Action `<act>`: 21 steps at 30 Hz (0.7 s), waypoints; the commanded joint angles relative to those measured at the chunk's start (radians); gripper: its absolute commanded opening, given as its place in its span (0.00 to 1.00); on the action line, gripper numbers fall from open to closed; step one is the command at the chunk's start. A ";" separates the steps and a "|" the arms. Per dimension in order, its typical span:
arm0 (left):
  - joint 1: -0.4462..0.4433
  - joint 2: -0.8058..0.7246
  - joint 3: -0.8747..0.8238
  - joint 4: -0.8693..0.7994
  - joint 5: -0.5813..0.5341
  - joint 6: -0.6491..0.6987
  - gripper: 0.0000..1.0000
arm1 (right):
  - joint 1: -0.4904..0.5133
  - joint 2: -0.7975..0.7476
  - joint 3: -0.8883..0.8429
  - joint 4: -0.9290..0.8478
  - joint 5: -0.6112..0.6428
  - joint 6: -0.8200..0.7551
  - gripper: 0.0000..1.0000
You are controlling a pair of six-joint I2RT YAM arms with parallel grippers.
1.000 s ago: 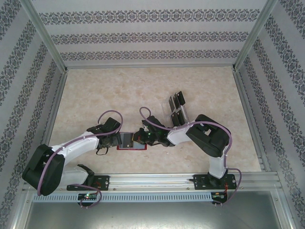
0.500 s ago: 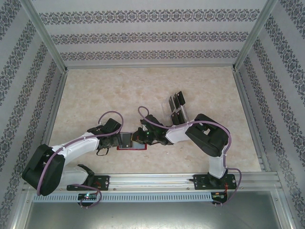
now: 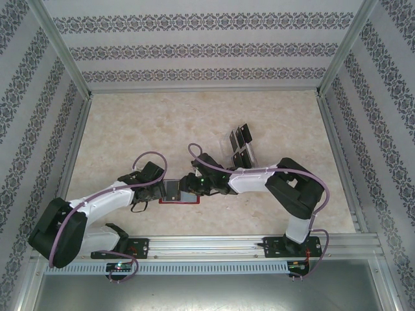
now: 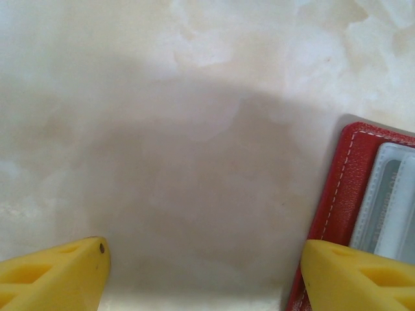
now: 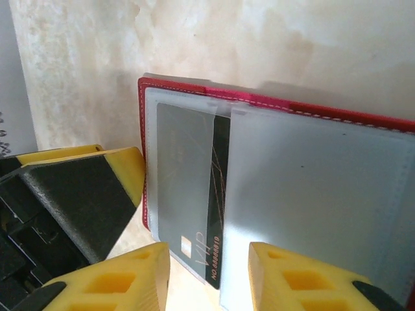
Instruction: Put the credit cards into the card holder
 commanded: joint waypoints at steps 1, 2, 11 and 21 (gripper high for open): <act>-0.018 0.008 -0.033 0.040 0.039 -0.019 0.78 | 0.006 -0.027 0.045 -0.149 0.066 -0.091 0.12; -0.017 0.008 -0.034 0.041 0.039 -0.019 0.78 | 0.007 -0.025 0.054 -0.162 0.071 -0.103 0.08; -0.017 0.014 -0.043 0.058 0.045 -0.019 0.78 | 0.021 0.029 0.149 -0.213 0.055 -0.151 0.00; -0.017 0.013 -0.046 0.060 0.044 -0.016 0.78 | 0.045 0.103 0.201 -0.248 0.055 -0.169 0.00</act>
